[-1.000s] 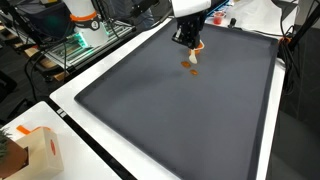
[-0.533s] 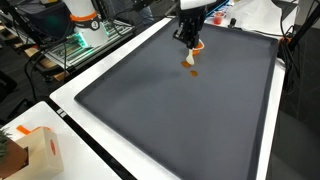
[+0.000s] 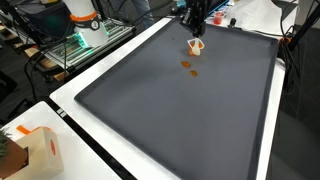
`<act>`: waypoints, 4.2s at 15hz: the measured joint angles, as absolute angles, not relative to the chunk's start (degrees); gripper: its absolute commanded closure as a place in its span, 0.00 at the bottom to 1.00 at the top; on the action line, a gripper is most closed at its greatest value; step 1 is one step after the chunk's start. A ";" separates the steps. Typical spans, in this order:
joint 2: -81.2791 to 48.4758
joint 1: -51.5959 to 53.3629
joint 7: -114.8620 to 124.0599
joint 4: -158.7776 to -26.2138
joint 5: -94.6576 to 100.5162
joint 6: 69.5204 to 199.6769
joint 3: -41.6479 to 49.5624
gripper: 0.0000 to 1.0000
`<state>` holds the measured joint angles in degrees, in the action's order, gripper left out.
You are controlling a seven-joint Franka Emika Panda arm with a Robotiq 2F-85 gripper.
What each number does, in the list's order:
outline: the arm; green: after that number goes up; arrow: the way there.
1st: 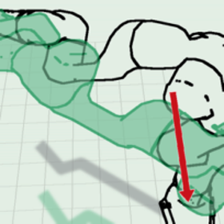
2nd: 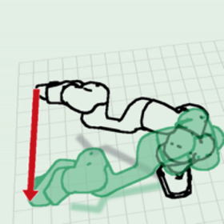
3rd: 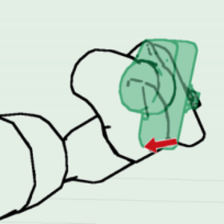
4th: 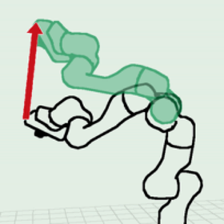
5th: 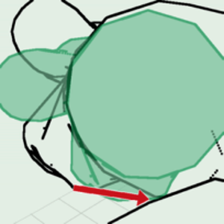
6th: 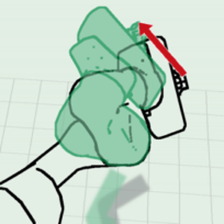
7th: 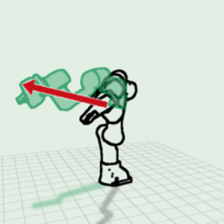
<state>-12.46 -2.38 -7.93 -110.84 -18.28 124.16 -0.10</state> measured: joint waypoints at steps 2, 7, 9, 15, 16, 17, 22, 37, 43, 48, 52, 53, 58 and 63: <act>-11.54 -1.64 -5.60 -110.49 -17.58 123.28 -0.45 0.97; -10.46 1.03 2.76 -108.63 -11.63 121.09 -0.78 0.97; -10.44 1.80 4.88 -107.94 -9.78 120.04 -0.95 0.88; -10.42 2.13 5.45 -107.31 -9.43 119.02 -1.07 0.97; -10.45 2.15 5.45 -107.29 -9.39 119.02 -1.09 0.97; -10.55 2.40 6.87 -107.22 -7.27 118.84 -1.10 0.97; -11.14 7.20 23.45 -106.38 9.01 113.66 -1.45 0.97; -24.35 20.00 46.27 -96.35 33.33 94.86 -4.00 0.97; -30.17 22.31 50.07 -92.69 38.93 91.46 -3.94 0.97; -33.84 22.64 50.81 -90.19 40.86 90.55 -3.88 0.97; -36.00 22.63 50.80 -88.76 41.28 90.55 -3.60 0.97; -36.41 22.63 50.80 -88.42 41.32 90.55 -3.50 0.97; -37.91 22.53 50.13 -87.29 41.38 90.84 -3.23 0.97; -38.93 22.52 49.32 -86.90 41.67 91.49 -2.86 0.97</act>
